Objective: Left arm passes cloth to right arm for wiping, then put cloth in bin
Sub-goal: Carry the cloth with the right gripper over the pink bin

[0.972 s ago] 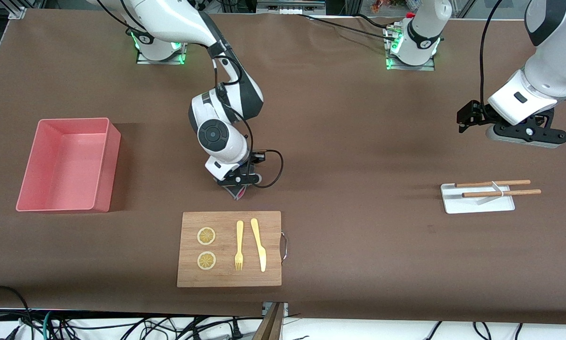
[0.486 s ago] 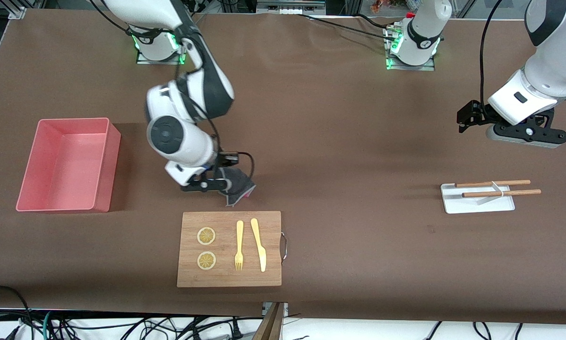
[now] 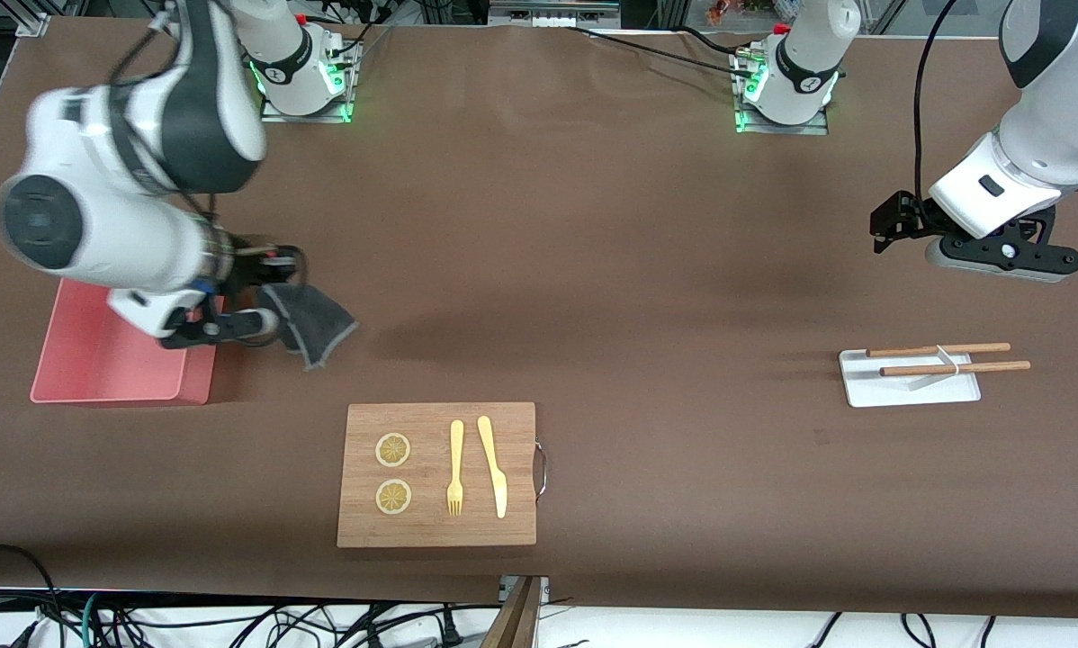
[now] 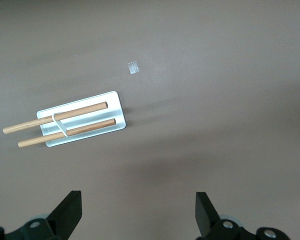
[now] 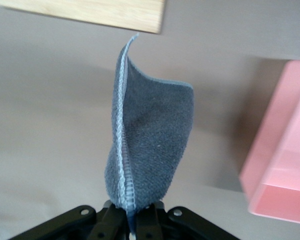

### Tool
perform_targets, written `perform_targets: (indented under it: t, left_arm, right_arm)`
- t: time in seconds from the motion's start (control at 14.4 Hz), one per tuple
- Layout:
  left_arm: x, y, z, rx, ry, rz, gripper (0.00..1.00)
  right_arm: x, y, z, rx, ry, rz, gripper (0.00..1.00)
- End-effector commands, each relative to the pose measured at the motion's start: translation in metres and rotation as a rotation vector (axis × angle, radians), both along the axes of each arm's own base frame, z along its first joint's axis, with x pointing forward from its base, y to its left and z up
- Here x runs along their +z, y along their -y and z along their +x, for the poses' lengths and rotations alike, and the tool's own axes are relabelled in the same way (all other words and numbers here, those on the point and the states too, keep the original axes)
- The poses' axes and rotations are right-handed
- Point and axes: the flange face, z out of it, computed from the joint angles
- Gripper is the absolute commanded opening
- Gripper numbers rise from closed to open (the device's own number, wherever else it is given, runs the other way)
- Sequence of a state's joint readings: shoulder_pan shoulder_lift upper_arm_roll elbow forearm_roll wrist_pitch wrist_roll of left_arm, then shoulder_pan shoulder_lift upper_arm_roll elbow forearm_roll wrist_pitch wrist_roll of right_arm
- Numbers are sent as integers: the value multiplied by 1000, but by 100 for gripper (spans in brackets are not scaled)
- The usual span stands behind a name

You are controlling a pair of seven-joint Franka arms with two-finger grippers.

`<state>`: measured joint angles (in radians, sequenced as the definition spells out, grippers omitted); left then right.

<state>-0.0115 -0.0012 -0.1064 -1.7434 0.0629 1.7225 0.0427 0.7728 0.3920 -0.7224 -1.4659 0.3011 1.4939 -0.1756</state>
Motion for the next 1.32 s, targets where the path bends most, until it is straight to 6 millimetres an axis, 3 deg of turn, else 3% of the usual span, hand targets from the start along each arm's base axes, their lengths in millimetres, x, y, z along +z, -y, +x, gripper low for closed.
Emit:
perform_targets:
  t: [0.0, 0.14, 0.28, 0.49, 0.62, 0.76, 1.04, 1.11, 1.18, 1.25]
  left_arm:
    - [5, 2, 3, 9, -6, 7, 100]
    - [5, 1, 3, 9, -6, 7, 100]
    - [5, 2, 3, 8, -6, 6, 100]
    - [5, 1, 4, 9, -5, 6, 100]
    - [4, 1, 4, 9, -8, 6, 100]
    - [5, 1, 4, 9, -5, 6, 100]
    - [4, 1, 4, 9, -6, 6, 100]
    - [5, 0, 4, 11, -7, 4, 100]
    - [5, 1, 4, 11, -7, 3, 100]
    - [5, 1, 4, 11, -7, 3, 100]
  right_arm:
    - [24, 75, -5, 84, -8, 15, 0]
    - [33, 121, -12, 118, -30, 24, 0]
    - [45, 153, -21, 131, -33, -8, 0]
    - [40, 205, -42, 117, -28, -84, 0]
    - [26, 234, -58, 116, 26, -117, 0]
    - [-4, 253, -65, 129, 48, -113, 0]
    - [-48, 254, -61, 152, 49, -117, 3]
    - [-53, 253, -59, 155, 47, -120, 38]
    - [-53, 250, -57, 159, 54, -121, 86]
    - [-50, 250, -56, 158, 73, -120, 100]
